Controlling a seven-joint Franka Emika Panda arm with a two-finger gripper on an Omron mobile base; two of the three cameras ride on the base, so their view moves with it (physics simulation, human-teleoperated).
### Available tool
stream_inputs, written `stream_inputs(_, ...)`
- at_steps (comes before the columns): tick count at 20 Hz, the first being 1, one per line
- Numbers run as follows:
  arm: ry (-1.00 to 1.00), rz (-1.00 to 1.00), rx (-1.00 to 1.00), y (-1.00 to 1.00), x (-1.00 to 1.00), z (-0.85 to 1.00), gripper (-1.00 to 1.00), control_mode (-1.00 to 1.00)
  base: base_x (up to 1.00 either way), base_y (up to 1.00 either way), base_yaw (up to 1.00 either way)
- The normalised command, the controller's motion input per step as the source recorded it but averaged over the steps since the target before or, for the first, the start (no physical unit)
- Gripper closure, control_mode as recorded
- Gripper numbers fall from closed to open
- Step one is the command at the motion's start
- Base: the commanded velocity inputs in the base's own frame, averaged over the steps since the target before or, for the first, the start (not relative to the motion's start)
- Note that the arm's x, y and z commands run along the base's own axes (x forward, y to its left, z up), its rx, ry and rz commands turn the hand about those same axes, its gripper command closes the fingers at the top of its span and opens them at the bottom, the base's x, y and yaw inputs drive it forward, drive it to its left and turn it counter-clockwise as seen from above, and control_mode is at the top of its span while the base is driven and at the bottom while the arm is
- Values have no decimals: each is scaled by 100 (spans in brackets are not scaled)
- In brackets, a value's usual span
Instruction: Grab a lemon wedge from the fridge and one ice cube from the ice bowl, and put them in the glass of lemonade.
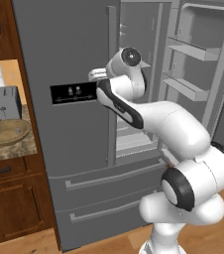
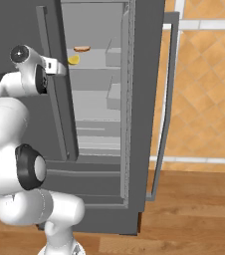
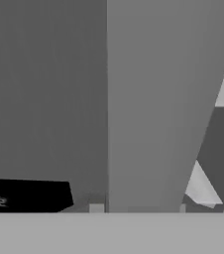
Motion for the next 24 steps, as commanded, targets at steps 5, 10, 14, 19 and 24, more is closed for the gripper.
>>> stream_inputs(5,-2,1,0,38,-88,37,100,-100,0,0,0)
stream_inputs(10,0,7,0,8,-100,52,100,-100,0,0,0)
stream_inputs(14,-1,11,0,1,-100,42,100,-100,0,0,0)
stream_inputs(19,-7,9,0,2,-100,53,100,-100,0,0,0)
stream_inputs(24,-14,3,0,0,-100,82,100,-100,0,0,0)
